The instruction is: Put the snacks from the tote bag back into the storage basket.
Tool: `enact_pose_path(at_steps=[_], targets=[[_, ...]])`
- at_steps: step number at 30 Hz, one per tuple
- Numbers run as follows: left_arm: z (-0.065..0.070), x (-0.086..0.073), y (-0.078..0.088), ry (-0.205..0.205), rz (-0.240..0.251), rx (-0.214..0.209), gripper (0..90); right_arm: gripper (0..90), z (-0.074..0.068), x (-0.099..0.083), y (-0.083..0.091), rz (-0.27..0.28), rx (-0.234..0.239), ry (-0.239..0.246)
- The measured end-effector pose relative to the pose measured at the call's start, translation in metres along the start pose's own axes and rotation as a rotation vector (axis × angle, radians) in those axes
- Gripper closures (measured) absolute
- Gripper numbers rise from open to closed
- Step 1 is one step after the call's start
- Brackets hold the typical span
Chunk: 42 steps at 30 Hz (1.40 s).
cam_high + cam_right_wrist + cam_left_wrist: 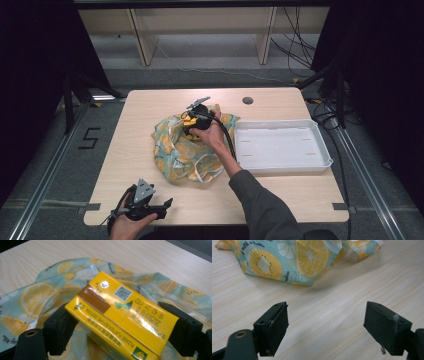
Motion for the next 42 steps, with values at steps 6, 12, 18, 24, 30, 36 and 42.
enact_pose_path(at_steps=[6, 12, 18, 24, 30, 36, 42], targets=[[-0.001, 0.0, 0.001, -0.02, -0.001, 0.004, 18.9, 19.9, -0.005, 0.007, 0.013, 0.027, 0.023, -0.01], [-0.005, -0.003, 0.004, -0.064, -0.041, 0.001, 18.9, 19.9, -0.007, 0.012, 0.033, 0.019, 0.038, 0.03], [-0.005, -0.003, 0.004, -0.068, -0.042, -0.002, 19.0, 19.9, -0.006, 0.013, 0.051, 0.011, 0.037, 0.029], [-0.005, -0.004, 0.004, -0.069, -0.041, 0.002, 18.9, 19.9, -0.003, 0.013, 0.064, 0.017, 0.044, 0.043], [-0.003, -0.001, 0.001, -0.021, -0.009, 0.011, 18.9, 20.0, 0.0, 0.012, 0.08, 0.038, 0.061, 0.057], [-0.006, -0.004, 0.004, -0.072, -0.039, 0.006, 19.0, 20.0, 0.004, 0.006, 0.1, 0.049, 0.056, 0.068], [-0.007, 0.001, 0.003, -0.018, 0.004, 0.022, 19.0, 20.0, 0.009, -0.003, 0.117, 0.059, 0.05, 0.087]])
Point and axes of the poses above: each handheld gripper's, and its own axes: y roughly backward along the jaws, x roughly out of its top, z roughly to its right, the point moved 10 cm from there along -y, roughly forward along the jaws, and after that the axes turned 9 degrees about -y, right-handed, at the moved point
